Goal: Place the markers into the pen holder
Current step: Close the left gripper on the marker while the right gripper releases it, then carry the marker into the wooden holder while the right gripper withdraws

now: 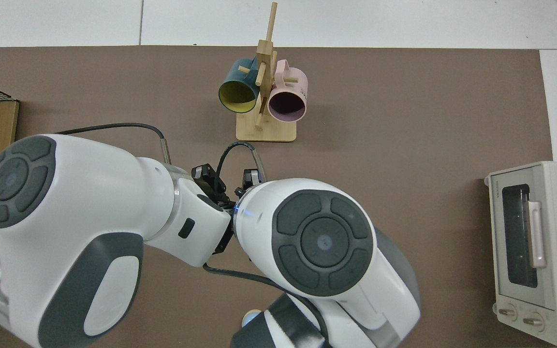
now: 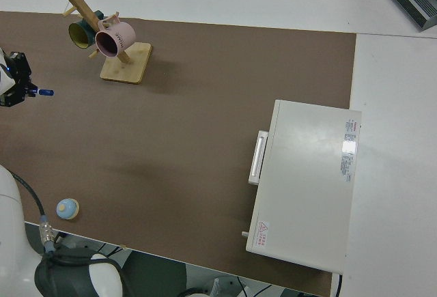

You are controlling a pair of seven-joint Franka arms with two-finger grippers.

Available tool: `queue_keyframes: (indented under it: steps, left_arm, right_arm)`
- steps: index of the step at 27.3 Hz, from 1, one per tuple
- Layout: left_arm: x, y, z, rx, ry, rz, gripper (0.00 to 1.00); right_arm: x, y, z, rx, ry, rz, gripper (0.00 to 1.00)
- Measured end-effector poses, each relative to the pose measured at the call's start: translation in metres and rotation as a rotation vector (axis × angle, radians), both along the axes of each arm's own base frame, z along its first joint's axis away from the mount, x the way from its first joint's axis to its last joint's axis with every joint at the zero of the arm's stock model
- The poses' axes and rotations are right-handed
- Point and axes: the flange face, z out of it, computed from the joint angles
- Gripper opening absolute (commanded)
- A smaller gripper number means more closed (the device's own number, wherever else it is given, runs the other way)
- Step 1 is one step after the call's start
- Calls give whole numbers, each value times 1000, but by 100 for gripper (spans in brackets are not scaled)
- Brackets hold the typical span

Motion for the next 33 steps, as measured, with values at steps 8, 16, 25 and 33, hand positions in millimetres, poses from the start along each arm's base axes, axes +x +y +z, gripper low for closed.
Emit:
queue_keyframes:
  steps: [8,16,25,33]
  left_arm:
    - [2,4,0,0,2,17,0]
    - [25,51,0,12,-1,115,0]
    - [39,86,-1,60,-20,169,0]
    - [49,119,-3,139,-47,208,0]
  right_arm:
    - [3,0,0,2,-6,-1,80]
    - [14,-19,-4,-45,-12,87,99]
    - [56,-98,-10,-128,-13,400,99]
    - [78,-167,-11,-166,5,674,99]
